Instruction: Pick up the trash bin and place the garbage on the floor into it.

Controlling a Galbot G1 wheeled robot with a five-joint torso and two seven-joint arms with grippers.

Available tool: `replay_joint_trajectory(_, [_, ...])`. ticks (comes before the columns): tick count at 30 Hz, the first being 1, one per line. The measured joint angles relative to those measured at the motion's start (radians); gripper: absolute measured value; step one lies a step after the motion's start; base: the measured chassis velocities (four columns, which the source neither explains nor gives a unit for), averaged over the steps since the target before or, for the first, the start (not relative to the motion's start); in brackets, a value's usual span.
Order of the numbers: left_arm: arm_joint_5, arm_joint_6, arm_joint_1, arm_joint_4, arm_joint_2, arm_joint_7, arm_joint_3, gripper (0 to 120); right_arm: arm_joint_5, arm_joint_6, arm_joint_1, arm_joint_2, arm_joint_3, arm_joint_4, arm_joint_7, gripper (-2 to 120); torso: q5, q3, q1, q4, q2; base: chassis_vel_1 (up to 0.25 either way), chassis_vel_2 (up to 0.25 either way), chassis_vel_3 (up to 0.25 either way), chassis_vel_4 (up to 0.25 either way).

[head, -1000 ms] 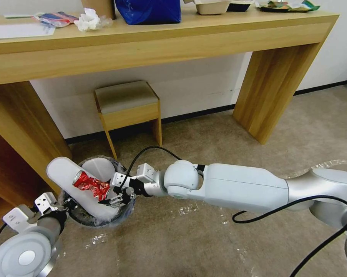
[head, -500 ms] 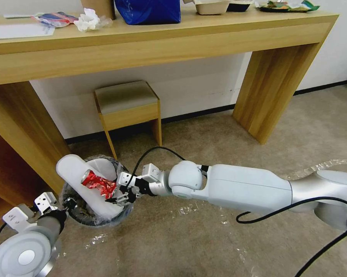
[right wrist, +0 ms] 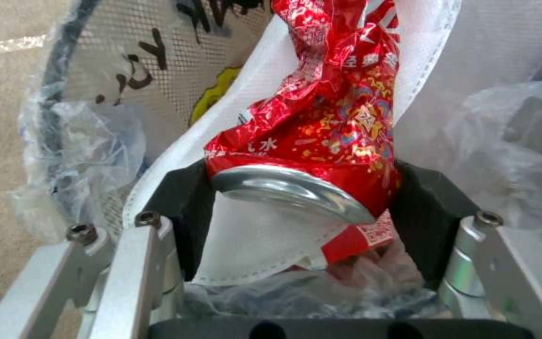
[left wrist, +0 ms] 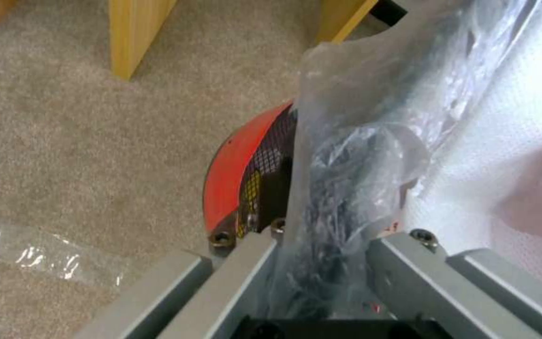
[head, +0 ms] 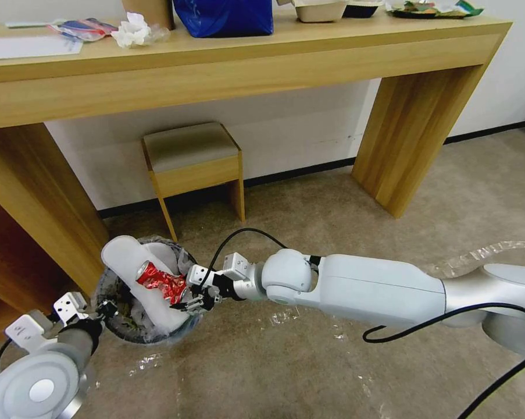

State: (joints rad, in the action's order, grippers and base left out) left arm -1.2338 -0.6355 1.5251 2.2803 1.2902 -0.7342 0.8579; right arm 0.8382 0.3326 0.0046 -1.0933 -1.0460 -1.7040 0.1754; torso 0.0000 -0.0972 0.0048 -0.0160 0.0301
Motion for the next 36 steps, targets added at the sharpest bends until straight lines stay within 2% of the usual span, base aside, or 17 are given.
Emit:
replay_joint_trajectory(8, [0.0,0.0,-0.004,-0.008,-0.001,0.001,-0.002,0,0.001,0.009,0.001,0.006,0.003,-0.005,-0.021,59,0.0,0.0,0.0,0.0,0.0,0.0,0.0,0.0,0.0])
replay_joint_trajectory(11, [0.001,0.0,-0.004,-0.012,-0.001,0.002,-0.002,0,0.002,0.014,0.002,0.01,0.006,-0.008,-0.028,65,0.0,0.0,0.0,0.0,0.0,0.0,0.0,0.0,0.0])
replay_joint_trajectory(12, [0.001,0.0,-0.004,-0.013,-0.002,0.002,-0.002,0,0.002,0.014,0.003,0.011,0.007,-0.01,-0.029,74,0.0,0.0,0.0,-0.0001,0.0,0.0,0.0,0.0,0.0])
replay_joint_trajectory(13, [0.001,0.0,-0.004,-0.013,-0.002,0.002,-0.002,0,0.002,0.014,0.003,0.011,0.007,-0.01,-0.029,74,0.0,0.0,0.0,-0.0001,0.0,0.0,0.0,0.0,0.0])
replay_joint_trajectory(15, [0.003,0.0,-0.005,-0.014,-0.004,0.002,-0.002,0,0.003,0.016,0.006,0.01,0.013,-0.008,-0.031,85,-0.0001,0.0,0.0,0.0,0.0,0.0,0.0,0.0,0.0])
replay_joint_trajectory(16, [0.003,0.0,-0.005,-0.014,-0.004,0.002,-0.002,0,0.003,0.016,0.006,0.01,0.013,-0.008,-0.031,85,-0.0001,0.0,0.0,0.0,0.0,0.0,0.0,0.0,0.0])
replay_joint_trajectory(19, [0.002,0.001,-0.006,-0.017,-0.004,0.002,-0.002,0,0.003,0.016,0.007,0.003,0.015,-0.005,-0.033,98,0.0,0.0,0.0,0.0,0.0,0.0,0.0,0.0,0.0])
replay_joint_trajectory(36, [0.003,0.001,-0.004,-0.023,-0.002,0.006,-0.001,0,0.002,0.015,0.009,-0.012,0.016,0.008,-0.039,100,0.0,0.0,0.0,0.0,0.0,0.0,0.0,0.0,0.0])
